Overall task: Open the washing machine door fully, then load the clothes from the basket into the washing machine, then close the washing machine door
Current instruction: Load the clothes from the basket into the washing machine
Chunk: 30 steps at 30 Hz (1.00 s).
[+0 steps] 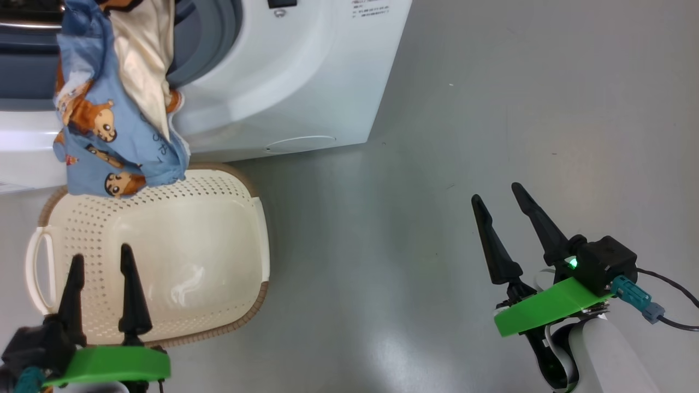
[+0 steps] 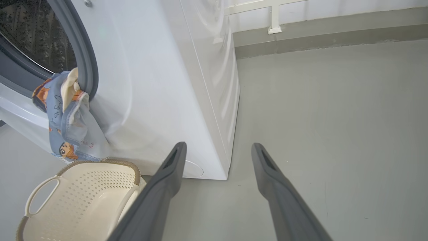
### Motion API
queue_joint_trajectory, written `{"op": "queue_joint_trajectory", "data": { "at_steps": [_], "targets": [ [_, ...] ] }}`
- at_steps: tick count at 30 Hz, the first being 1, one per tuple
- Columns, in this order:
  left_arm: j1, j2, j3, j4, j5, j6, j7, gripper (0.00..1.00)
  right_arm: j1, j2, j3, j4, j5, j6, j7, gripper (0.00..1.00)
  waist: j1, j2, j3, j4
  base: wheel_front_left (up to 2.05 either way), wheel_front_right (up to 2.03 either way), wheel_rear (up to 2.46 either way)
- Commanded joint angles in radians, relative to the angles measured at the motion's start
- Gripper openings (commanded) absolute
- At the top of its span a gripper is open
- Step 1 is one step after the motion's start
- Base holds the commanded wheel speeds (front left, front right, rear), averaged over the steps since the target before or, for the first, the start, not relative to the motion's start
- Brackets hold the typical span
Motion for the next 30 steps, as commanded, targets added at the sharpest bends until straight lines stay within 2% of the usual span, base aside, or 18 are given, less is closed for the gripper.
{"op": "queue_joint_trajectory", "data": {
  "at_steps": [1, 10, 19, 30],
  "targets": [
    [0.031, 0.016, 0.028, -0.027, -0.011, 0.012, -0.005, 1.00, 0.026, 0.001, 0.018, -0.023, 0.009, 0.002, -0.005, 1.00, 0.0000, -0.0001, -0.003, 0.003, 0.00, 0.00, 0.00],
    [0.046, 0.016, 0.003, -0.031, -0.021, 0.029, -0.005, 1.00, 0.028, -0.002, 0.015, -0.024, 0.009, 0.002, -0.005, 1.00, 0.0000, -0.0001, -0.007, 0.007, 0.00, 0.00, 0.00],
    [0.024, 0.016, 0.000, -0.007, -0.010, 0.024, -0.005, 1.00, 0.028, 0.002, 0.015, -0.019, 0.011, 0.002, -0.005, 1.00, 0.0000, -0.0001, -0.003, 0.005, 0.00, 0.00, 0.00],
    [-0.093, 0.016, 0.013, 0.073, 0.028, -0.013, -0.005, 1.00, 0.015, 0.001, 0.028, -0.019, 0.014, 0.002, -0.005, 1.00, 0.0000, -0.0001, 0.020, -0.005, 0.00, 0.00, 0.00]
  ]
}}
